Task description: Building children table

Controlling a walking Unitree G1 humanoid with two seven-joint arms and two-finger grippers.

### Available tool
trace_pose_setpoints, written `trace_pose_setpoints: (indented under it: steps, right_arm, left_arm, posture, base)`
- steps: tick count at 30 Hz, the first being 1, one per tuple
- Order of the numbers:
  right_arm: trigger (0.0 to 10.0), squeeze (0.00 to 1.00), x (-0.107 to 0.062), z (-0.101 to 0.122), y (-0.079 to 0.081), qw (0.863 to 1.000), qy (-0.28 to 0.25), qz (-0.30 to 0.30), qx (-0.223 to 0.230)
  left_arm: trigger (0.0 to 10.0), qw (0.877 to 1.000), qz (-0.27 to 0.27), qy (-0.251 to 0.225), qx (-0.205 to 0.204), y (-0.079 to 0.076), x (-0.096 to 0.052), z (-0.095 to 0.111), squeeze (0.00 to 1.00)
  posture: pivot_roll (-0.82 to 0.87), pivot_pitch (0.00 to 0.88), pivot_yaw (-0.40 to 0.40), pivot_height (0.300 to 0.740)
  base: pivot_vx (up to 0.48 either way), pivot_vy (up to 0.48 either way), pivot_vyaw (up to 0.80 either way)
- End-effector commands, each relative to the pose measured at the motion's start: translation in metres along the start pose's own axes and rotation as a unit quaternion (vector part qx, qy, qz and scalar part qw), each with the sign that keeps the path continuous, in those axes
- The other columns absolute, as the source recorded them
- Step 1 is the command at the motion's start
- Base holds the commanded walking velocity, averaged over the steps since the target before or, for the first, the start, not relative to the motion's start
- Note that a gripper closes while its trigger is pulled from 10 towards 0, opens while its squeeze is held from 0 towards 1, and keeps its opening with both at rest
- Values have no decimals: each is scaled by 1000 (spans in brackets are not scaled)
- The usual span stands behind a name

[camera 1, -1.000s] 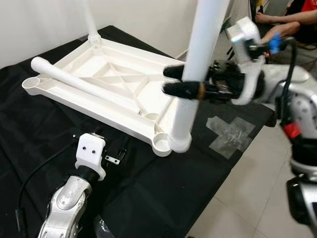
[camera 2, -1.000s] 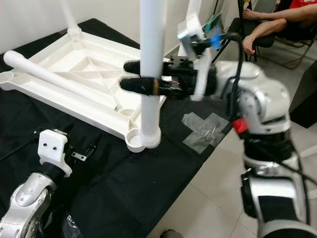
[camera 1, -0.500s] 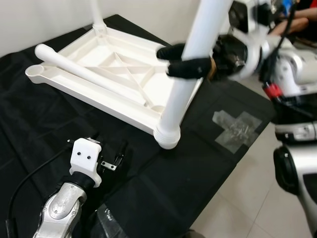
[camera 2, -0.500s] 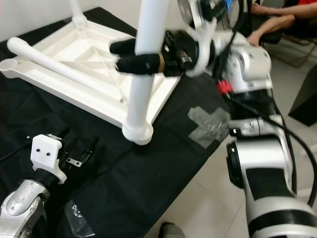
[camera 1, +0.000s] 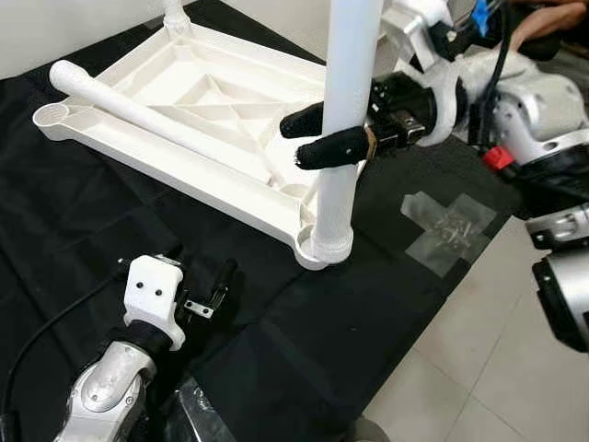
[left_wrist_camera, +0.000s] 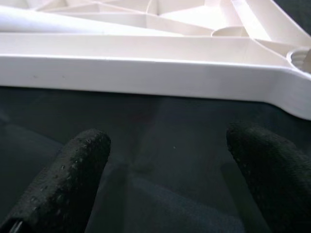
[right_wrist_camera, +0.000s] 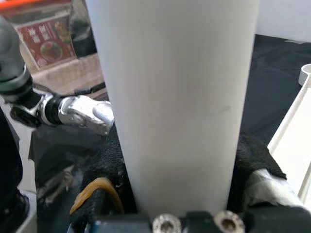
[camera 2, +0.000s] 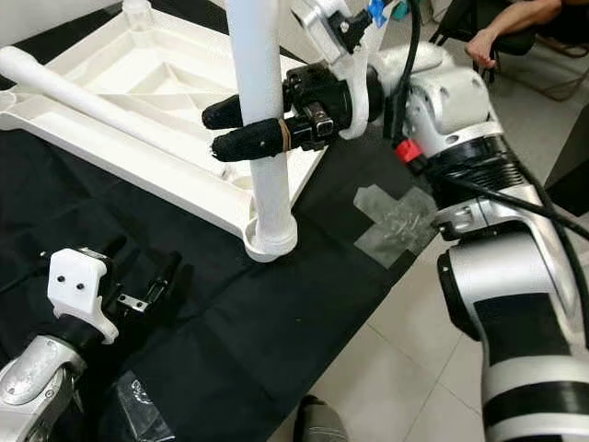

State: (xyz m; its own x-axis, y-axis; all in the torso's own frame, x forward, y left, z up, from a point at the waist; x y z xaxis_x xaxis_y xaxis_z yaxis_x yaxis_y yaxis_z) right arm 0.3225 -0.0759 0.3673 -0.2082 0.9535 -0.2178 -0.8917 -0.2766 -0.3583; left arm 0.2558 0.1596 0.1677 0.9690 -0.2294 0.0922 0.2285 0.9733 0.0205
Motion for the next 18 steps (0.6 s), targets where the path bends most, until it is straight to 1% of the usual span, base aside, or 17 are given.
trace_pose_setpoints:
  steps: [1, 2, 4, 5, 7, 9, 18]
  right_arm:
    - [10000, 0, 1, -4, 2, 1000, 19, 15, -12]
    - [10000, 0, 1, -4, 2, 1000, 19, 15, -12]
    - [10000, 0, 4, 0, 3, 999, 16, 22, -32]
    - [10000, 0, 4, 0, 3, 999, 16, 22, -32]
    - [10000, 0, 9, 6, 6, 998, 3, 39, -48]
    - [10000, 0, 13, 7, 9, 997, -6, 52, -54]
    - [10000, 0, 18, 0, 15, 996, -19, 70, -48]
  left_arm:
    - [10000, 1000, -1, 6, 5, 1, -4, 1, 0]
    - [10000, 1000, -1, 6, 5, 1, -4, 1, 0]
    - [10000, 1000, 0, 6, 6, 1, -5, 1, 0]
    - [10000, 1000, 0, 6, 6, 1, -5, 1, 0]
    - [10000, 1000, 1, 6, 7, 1, -5, 2, 0]
    - [10000, 1000, 2, 7, 7, 1, -5, 2, 0]
    - [10000, 1000, 3, 8, 8, 2, -6, 4, 0]
  posture:
    - [9, 325, -31, 740]
    - [9, 325, -31, 740]
    - [15, 325, -31, 740]
    - [15, 325, -31, 740]
    - [18, 323, -33, 740]
    - [21, 325, -33, 740]
    - [29, 329, -29, 740]
  base:
    - [0, 0, 0]
    - [0, 0, 0]
    - [0, 0, 0]
    - [0, 0, 0]
    - [0, 0, 0]
    - [0, 0, 0]
    - [0, 0, 0]
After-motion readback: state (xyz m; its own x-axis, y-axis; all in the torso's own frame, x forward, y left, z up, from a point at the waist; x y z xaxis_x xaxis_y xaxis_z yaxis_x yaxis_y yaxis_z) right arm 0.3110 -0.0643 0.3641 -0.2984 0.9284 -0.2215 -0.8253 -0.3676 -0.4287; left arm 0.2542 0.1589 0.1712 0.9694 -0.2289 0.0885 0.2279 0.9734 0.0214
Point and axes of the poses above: a point about 5 cm out from each wrist's last joint towards the gripper, its own x axis pointing out of the wrist towards the gripper, its own z axis along the axis of the wrist's last joint, y = z × x, the point moved 4 cm from there along x, pointing out of the wrist towards the gripper, and after that the axes turned 7 degrees about -x, right-handed, at the moved point
